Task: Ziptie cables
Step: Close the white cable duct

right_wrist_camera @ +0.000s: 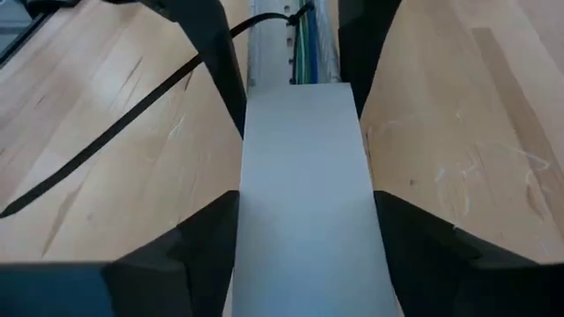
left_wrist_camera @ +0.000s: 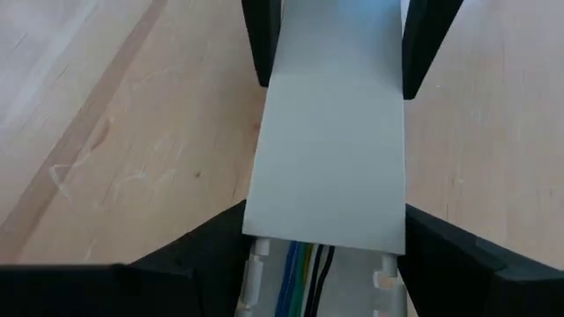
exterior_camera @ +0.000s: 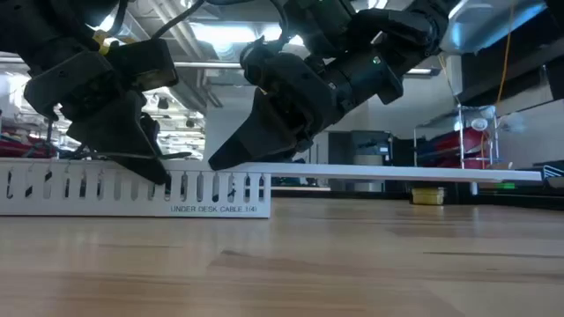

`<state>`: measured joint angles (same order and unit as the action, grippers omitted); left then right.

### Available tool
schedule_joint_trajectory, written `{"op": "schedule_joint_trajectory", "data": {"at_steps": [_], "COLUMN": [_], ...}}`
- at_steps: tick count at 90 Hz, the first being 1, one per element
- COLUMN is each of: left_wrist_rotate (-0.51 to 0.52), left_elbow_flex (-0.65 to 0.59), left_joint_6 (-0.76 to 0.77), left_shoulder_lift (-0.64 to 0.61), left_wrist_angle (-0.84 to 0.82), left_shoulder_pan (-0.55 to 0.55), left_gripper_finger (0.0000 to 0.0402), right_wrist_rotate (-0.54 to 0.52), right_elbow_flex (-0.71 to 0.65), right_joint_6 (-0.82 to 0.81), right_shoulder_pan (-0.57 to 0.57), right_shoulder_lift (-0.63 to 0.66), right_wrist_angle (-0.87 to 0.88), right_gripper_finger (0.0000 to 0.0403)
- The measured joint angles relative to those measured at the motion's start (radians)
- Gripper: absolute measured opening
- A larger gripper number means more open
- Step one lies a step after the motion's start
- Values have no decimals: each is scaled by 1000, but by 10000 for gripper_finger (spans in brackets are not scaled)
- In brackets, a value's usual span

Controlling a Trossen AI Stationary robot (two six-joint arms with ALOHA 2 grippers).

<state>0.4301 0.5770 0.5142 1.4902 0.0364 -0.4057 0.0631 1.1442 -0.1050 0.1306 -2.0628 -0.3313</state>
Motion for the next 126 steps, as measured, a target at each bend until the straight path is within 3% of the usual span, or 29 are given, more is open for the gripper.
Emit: {"op": "schedule_joint_trajectory", "data": {"at_steps": [14, 26, 54, 81, 126], "left_wrist_rotate": [0, 5, -40, -54, -54], "left_elbow_flex": [0, 9, 9, 15, 14], "left_joint_6": [10, 7, 28, 6, 42], "left_shoulder_lift": [0, 4, 1, -7, -193], "left_wrist_angle": [0, 37, 8, -46, -164], "left_shoulder_pan": [0, 5, 4, 1, 0], "left_gripper_finger": [235, 238, 296, 301, 301], "right_wrist_rotate": [-9, -17, -13, 9, 11], "right_elbow_flex": [0, 9, 60, 152, 156], "right_joint_6": [3, -1, 9, 65, 114], "right_shoulder_pan": [0, 0, -1, 0, 0], "right_shoulder_lift": [0, -3, 6, 7, 35], "right_wrist_angle": [1, -11, 85, 299, 303], "right_gripper_finger": [233, 267, 345, 350, 350]}}
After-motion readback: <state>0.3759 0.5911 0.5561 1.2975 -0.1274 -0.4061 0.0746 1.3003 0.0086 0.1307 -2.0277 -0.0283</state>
